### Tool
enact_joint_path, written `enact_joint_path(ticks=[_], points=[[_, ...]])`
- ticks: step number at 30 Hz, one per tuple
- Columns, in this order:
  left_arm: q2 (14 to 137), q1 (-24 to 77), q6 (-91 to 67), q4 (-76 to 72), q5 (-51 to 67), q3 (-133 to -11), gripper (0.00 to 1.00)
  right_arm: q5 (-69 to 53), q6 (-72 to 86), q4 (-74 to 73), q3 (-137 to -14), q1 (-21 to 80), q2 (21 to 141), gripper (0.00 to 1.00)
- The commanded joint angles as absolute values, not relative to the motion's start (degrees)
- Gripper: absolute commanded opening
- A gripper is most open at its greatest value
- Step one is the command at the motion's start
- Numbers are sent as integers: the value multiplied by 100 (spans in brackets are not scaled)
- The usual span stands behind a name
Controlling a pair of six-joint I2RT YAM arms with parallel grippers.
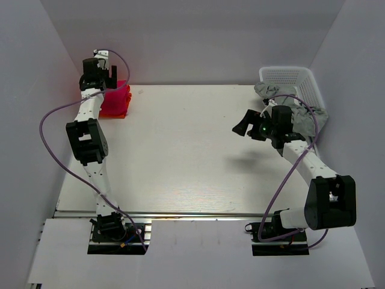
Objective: Fold and stack the t-shirts
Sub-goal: Put the neatly folded tshirt into the corner of the board with the left arm
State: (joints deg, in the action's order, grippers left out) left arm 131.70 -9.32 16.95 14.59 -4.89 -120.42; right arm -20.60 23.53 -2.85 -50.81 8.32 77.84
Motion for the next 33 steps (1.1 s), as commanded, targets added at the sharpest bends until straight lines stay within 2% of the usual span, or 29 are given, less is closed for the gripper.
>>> enact_joint_path(ticks=[1,5,8,12,13,16,19,27,33], points=[[12306,-888,652,1767,474,-11919,100,-2206,2294,-62,-5054,852,7620,90],[11708,-712,29,1714,1245,-11253,100,-2110,2162,-70,-4870,853,7383,90],[11060,-528,-472,1767,1354,-10437,100,-2048,2136,-62,-4633,835,7190,90],[10075,-28,-754,1680,600,-8828,100,-1916,2066,9,-4142,826,6690,90],[9428,252,-860,1557,398,-8424,100,-1794,2005,9,-4061,826,6514,90],[8276,858,-1106,1169,351,-6703,100,-1705,1995,-185,-3631,826,6093,90],[7648,1378,-1492,1169,98,-5770,100,-1828,2100,-70,-3088,835,5645,90],[6584,2811,-2145,1635,-518,-4545,100,-1907,2258,158,-2470,826,5037,90],[5942,3014,-2145,1819,-1115,-4271,100,-2127,2276,466,-2250,809,4721,90]])
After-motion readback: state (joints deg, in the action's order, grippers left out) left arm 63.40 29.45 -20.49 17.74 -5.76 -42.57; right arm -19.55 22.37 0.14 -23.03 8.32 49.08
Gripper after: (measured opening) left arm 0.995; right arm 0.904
